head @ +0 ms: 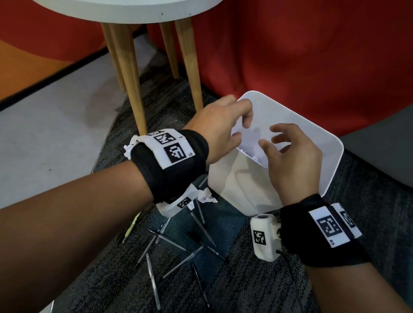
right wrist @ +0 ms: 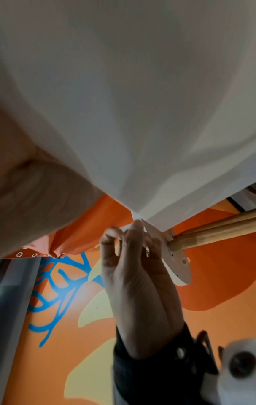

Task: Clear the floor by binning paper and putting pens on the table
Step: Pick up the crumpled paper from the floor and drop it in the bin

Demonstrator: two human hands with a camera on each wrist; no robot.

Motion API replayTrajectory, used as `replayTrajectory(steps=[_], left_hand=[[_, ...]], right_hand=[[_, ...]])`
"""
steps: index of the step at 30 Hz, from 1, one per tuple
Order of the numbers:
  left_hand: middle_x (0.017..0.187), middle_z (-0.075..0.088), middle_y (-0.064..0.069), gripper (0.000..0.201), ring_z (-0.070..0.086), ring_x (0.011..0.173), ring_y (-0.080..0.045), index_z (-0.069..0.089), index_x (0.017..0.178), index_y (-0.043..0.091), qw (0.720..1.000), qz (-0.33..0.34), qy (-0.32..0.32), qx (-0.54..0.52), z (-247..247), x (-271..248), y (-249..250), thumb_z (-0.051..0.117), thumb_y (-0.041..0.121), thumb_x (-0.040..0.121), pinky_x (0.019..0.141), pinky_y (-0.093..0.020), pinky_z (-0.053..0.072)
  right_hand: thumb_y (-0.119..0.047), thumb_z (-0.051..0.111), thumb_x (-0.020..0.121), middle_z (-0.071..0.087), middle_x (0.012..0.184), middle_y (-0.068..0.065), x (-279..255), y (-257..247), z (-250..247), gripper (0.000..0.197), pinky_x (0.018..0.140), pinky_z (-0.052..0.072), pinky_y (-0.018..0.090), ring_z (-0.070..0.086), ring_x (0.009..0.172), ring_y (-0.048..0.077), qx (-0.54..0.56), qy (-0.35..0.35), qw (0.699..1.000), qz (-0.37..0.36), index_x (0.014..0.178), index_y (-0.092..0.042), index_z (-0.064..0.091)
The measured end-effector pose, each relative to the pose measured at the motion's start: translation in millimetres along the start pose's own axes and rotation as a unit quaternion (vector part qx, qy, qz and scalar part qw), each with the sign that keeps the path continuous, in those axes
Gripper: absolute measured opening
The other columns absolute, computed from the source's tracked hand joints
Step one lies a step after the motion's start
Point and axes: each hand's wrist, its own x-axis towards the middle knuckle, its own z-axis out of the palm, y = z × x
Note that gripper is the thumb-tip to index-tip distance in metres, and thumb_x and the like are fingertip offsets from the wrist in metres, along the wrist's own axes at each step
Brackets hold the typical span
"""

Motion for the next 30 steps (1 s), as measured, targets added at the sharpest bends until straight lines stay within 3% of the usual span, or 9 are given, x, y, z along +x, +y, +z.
replayTrajectory(steps=[6,10,13,15,17,20,23,26,30], left_hand=[[0.052,0.04,0.009,0.031,0.04,0.052,-0.004,0.035,0.062,0.025,0.998,-0.055,-0.013,0.031,4,-41,-29,0.063,0.02,0.076,0.057,-0.028,0.033],[0.058,0.043,0.006,0.033,0.04,0.059,-0.014,0.034,0.061,0.022,0.981,-0.129,-0.107,0.096,43,-67,-64,0.061,0.024,0.079,0.057,-0.03,0.032],[0.079,0.051,0.005,0.015,0.051,0.08,-0.021,0.045,0.075,0.023,0.961,-0.181,-0.172,0.117,80,-83,-97,0.059,0.021,0.082,0.062,-0.028,0.032],[0.102,0.055,-0.002,0.015,0.055,0.099,-0.026,0.052,0.095,0.022,0.943,-0.212,-0.228,0.119,105,-94,-119,0.059,0.018,0.082,0.072,-0.029,0.041],[0.129,0.046,-0.01,0.04,0.049,0.116,-0.032,0.048,0.123,0.018,0.918,-0.236,-0.294,0.124,130,-106,-140,0.061,0.019,0.084,0.092,-0.035,0.044],[0.154,0.018,-0.015,0.079,0.028,0.138,-0.038,0.019,0.149,0.014,0.896,-0.265,-0.334,0.125,157,-121,-155,0.065,0.029,0.086,0.112,-0.044,0.03],[0.16,-0.001,-0.009,0.091,0.004,0.147,-0.035,0.003,0.153,0.018,0.885,-0.283,-0.356,0.103,173,-130,-159,0.063,0.04,0.088,0.118,-0.045,0.018],[0.157,0.012,-0.009,0.086,0.014,0.143,-0.035,0.007,0.152,0.025,0.886,-0.262,-0.365,0.117,182,-134,-157,0.06,0.047,0.088,0.112,-0.05,0.029],[0.149,0.022,-0.014,0.065,0.026,0.132,-0.04,0.021,0.149,0.026,0.884,-0.253,-0.368,0.137,184,-137,-154,0.056,0.033,0.094,0.106,-0.049,0.036]], right_hand=[[-0.018,0.069,0.087,0.067,0.089,-0.007,-32,-27,-3,0.006,0.073,0.04,0.025,0.054,0.078,0.015,0.032,0.061,0.984,-0.166,0.093,-0.02,0.068],[-0.013,0.07,0.083,0.063,0.081,-0.011,-71,-30,34,0.01,0.066,0.042,0.022,0.051,0.07,0.006,0.097,-0.081,0.97,-0.206,0.087,-0.022,0.068],[-0.018,0.068,0.082,0.062,0.081,-0.01,-88,4,93,0.013,0.069,0.049,0.032,0.051,0.069,0.007,0.008,-0.217,0.967,-0.13,0.089,-0.029,0.068],[-0.018,0.066,0.084,0.066,0.093,-0.004,-96,34,129,0.016,0.076,0.052,0.035,0.059,0.081,0.014,-0.066,-0.291,0.95,-0.089,0.096,-0.027,0.069],[-0.017,0.065,0.084,0.062,0.116,0.002,-103,57,157,0.026,0.085,0.052,0.038,0.06,0.102,0.025,-0.098,-0.348,0.93,-0.065,0.109,-0.024,0.067],[-0.021,0.061,0.088,0.034,0.149,0.006,-108,80,185,0.049,0.103,0.043,0.044,0.045,0.127,0.035,-0.158,-0.41,0.897,-0.045,0.135,-0.026,0.048],[-0.021,0.055,0.091,0.012,0.159,0.004,-105,97,198,0.068,0.109,0.036,0.046,0.034,0.137,0.036,-0.197,-0.436,0.877,-0.031,0.15,-0.029,0.024],[-0.021,0.055,0.089,0.02,0.157,0.006,-98,110,200,0.077,0.113,0.032,0.046,0.028,0.14,0.036,-0.22,-0.462,0.858,-0.038,0.154,-0.026,0.013],[-0.013,0.057,0.086,0.044,0.132,0.011,-95,115,193,0.053,0.102,0.038,0.038,0.046,0.123,0.035,-0.254,-0.443,0.857,-0.073,0.137,-0.019,0.043]])
